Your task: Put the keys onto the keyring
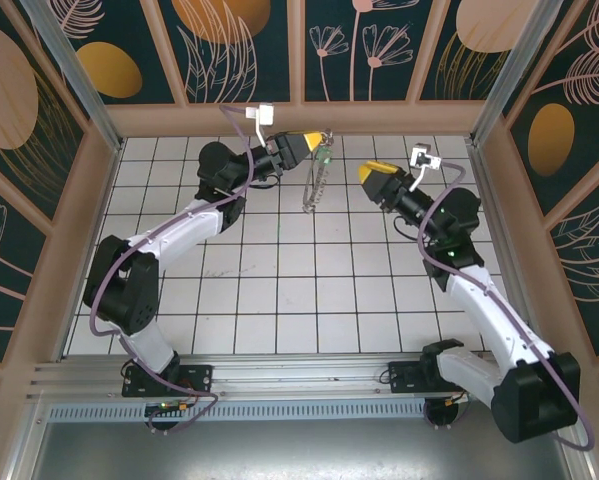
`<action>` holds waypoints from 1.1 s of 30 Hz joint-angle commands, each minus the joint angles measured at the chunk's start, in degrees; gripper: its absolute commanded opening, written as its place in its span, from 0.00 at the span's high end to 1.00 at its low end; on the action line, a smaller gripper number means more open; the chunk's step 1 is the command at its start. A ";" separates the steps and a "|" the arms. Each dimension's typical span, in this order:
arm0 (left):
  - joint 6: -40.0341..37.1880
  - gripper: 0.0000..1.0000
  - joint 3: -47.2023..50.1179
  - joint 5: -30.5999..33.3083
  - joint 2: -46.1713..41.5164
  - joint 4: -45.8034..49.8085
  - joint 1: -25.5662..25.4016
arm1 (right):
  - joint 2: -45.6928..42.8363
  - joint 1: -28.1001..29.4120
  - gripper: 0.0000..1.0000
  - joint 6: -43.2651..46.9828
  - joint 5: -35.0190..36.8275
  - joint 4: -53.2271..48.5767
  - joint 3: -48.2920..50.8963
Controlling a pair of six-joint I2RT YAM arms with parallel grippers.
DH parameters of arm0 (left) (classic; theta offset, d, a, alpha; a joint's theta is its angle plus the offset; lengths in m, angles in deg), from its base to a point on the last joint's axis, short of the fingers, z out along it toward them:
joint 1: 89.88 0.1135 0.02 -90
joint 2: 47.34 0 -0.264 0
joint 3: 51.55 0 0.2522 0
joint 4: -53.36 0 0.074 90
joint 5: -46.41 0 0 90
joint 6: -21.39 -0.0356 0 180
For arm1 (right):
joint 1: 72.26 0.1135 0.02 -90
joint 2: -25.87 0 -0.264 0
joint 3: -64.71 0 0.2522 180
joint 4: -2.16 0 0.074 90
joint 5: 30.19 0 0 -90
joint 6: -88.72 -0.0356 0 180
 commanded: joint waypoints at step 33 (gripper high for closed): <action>6.71 1.00 0.38 4.21 -0.65 -11.23 -0.63 | 22.71 10.55 0.97 -8.66 -7.13 23.10 -14.32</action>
